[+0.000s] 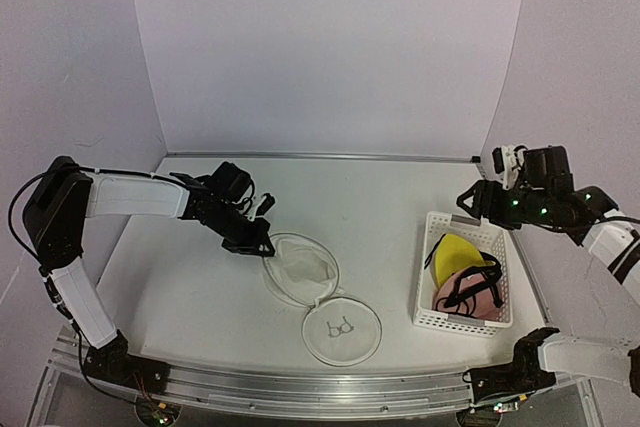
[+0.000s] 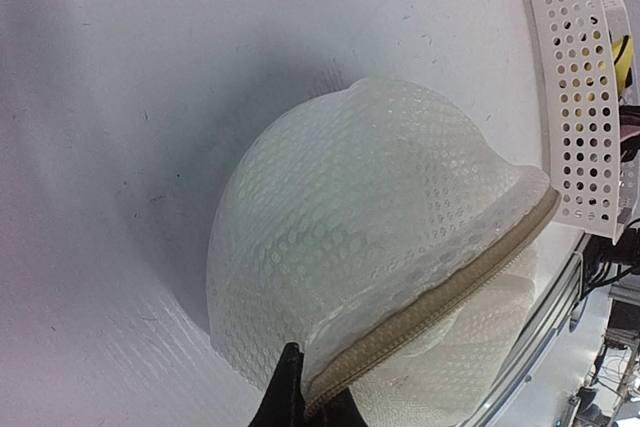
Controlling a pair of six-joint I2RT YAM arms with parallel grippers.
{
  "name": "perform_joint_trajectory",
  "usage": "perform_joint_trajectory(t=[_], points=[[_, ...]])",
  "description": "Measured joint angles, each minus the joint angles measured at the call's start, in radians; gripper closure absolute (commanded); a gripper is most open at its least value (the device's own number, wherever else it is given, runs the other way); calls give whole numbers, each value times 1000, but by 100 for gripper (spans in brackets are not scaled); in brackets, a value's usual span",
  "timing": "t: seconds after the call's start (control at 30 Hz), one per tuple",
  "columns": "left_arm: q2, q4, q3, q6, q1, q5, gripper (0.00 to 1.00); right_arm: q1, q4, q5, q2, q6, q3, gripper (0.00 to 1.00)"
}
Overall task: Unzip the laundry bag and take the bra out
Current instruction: Move the laundry bag to the center of the board, then pick up the laundry bag from the center of the board.
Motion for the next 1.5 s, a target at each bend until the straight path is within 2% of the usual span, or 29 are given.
perform_joint_trajectory(t=[0.17,0.5,0.73,1.1,1.5], points=[[0,0,0,-1,0,-15,100,43,3,-81,72,16,16,35],[0,27,-48,-57,0,-58,100,395,11,-2,264,141,41,36],[-23,69,-127,-163,2,-126,100,555,12,62,453,193,87,34],[-235,142,-336,-345,123,-211,100,638,18,87,711,193,237,31],[-353,169,-450,-448,128,-243,100,660,74,47,905,185,300,34]])
